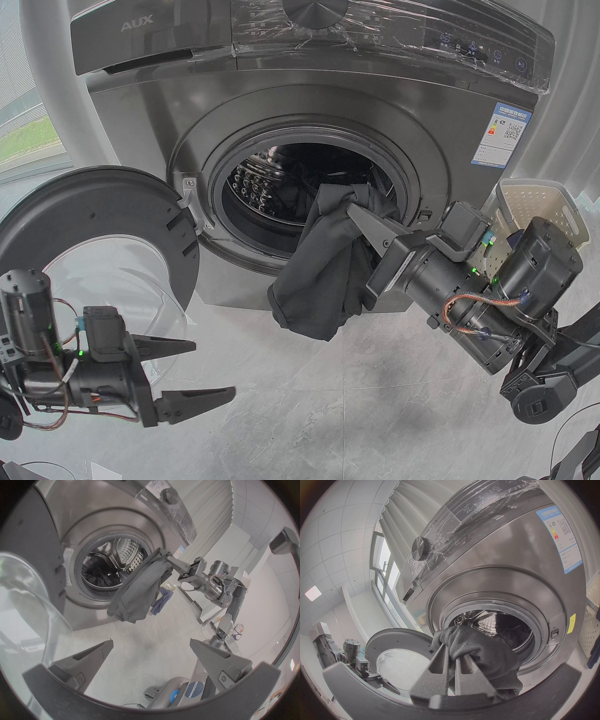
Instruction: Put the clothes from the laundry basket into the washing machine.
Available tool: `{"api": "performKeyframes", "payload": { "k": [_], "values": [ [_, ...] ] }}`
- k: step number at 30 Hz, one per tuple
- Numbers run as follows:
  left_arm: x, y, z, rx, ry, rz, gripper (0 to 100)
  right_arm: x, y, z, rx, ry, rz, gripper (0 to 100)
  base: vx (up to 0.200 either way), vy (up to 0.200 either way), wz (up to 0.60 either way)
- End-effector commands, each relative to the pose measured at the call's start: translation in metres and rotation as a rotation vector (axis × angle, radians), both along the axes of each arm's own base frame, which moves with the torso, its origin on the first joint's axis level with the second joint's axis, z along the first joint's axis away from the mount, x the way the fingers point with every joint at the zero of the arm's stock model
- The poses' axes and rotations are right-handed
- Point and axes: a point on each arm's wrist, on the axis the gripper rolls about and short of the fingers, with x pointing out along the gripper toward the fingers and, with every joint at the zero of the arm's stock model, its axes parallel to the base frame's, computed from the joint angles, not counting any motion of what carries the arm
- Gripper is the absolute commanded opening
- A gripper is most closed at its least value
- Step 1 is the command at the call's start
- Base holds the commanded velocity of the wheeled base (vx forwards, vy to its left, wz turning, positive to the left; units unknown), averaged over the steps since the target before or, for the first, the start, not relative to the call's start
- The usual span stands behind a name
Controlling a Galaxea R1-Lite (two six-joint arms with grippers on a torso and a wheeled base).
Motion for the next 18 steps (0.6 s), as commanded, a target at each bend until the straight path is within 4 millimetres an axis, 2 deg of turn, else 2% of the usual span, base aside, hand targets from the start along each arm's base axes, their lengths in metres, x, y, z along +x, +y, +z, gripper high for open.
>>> {"api": "performKeyframes", "payload": {
  "k": [1, 7, 18],
  "values": [
    [0.042, -0.034, -0.02, 0.007, 0.11, -0.042, 100, -0.001, 0.0, 0.0, 0.002, -0.002, 0.002, 0, 0.0, 0.0, 0.0],
    [0.056, -0.053, -0.031, 0.001, 0.165, -0.073, 100, -0.002, 0.0, 0.001, 0.005, -0.004, 0.002, 0, 0.0, 0.0, 0.0],
    [0.092, -0.081, -0.066, -0.042, 0.185, -0.07, 100, -0.007, -0.001, 0.002, 0.005, -0.006, 0.011, 0, 0.0, 0.0, 0.0]
  ]
}}
